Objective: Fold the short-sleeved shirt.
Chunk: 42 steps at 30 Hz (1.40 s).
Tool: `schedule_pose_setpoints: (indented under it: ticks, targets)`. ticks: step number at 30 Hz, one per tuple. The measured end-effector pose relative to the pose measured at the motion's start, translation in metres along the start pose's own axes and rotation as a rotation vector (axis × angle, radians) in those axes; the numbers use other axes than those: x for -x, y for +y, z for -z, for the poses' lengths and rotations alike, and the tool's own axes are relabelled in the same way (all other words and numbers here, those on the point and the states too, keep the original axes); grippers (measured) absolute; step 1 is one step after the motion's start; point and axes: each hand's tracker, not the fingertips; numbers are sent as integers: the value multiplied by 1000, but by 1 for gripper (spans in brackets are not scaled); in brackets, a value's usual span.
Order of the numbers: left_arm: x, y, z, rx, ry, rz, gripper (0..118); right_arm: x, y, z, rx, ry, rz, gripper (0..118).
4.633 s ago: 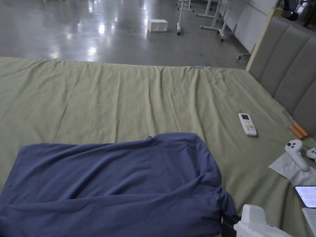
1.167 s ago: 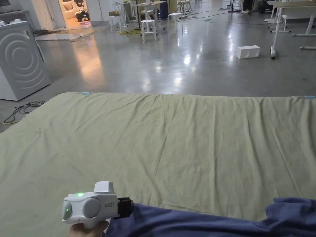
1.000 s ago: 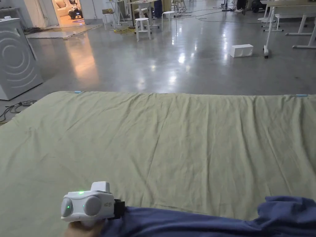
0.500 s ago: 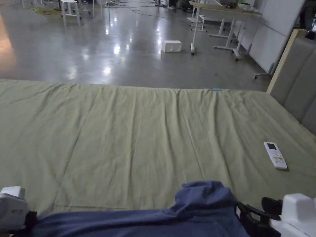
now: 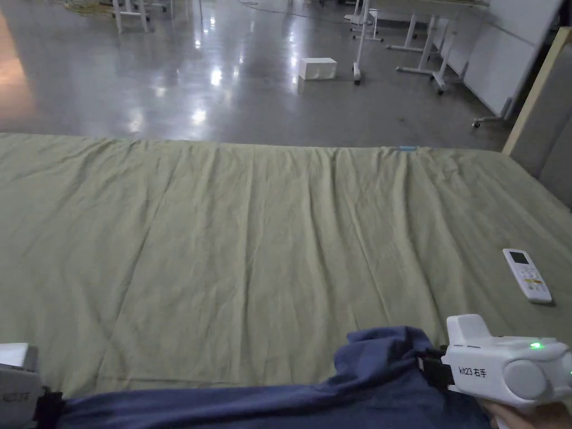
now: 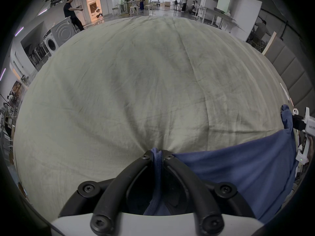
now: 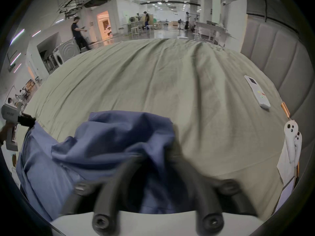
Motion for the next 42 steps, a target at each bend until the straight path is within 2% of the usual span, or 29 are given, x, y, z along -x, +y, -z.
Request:
schedule_pose_setpoints:
  ticks: [2, 4, 5, 7, 9, 11, 13, 16, 20, 24, 28, 29, 33, 40, 42]
  targets:
    - [1, -3, 0, -18, 5, 5, 9, 8, 1, -4, 4, -24, -18, 2]
    - [3, -7, -2, -49, 0, -7, 9, 5, -3, -12, -16, 22, 14, 1]
    - [7, -7, -6, -65, -17, -26, 9, 5, -4, -19, -23, 11, 22, 1]
    - [20, -8, -19, -113, -96, -146, 9, 4, -7, -40, -75, 12, 59, 1]
    - [32, -17, -48, -229, -186, -128, 9, 4, -12, -74, -153, 27, 100, 1]
    - [39, -31, -87, -287, -175, -77, 9, 5, -22, -114, -209, 40, 123, 1]
    - [48, -52, -125, -339, -207, -16, 9, 10, -37, -156, -252, 35, 126, 1]
    - [63, -94, -169, -357, -215, -21, 9, 23, -76, -212, -274, -21, 182, 1]
    - [83, -169, -199, -383, -230, -65, 9, 46, -145, -268, -284, -28, 263, 1]
    - [91, -234, -199, -326, -266, -128, 9, 59, -209, -279, -202, -39, 335, 1]
    - [86, -274, -175, -270, -239, -132, 9, 75, -244, -259, -106, -71, 309, 1]
    - [86, -281, -170, -270, -234, -139, 9, 72, -249, -253, -127, -66, 313, 1]
    - [101, -291, -164, -294, -244, -205, 9, 68, -256, -256, -127, -83, 340, 1]
    - [113, -290, -178, -343, -259, -222, 9, 56, -254, -271, -189, -87, 409, 1]
    - [110, -292, -169, -326, -246, -211, 9, 57, -256, -265, -170, -87, 397, 1]
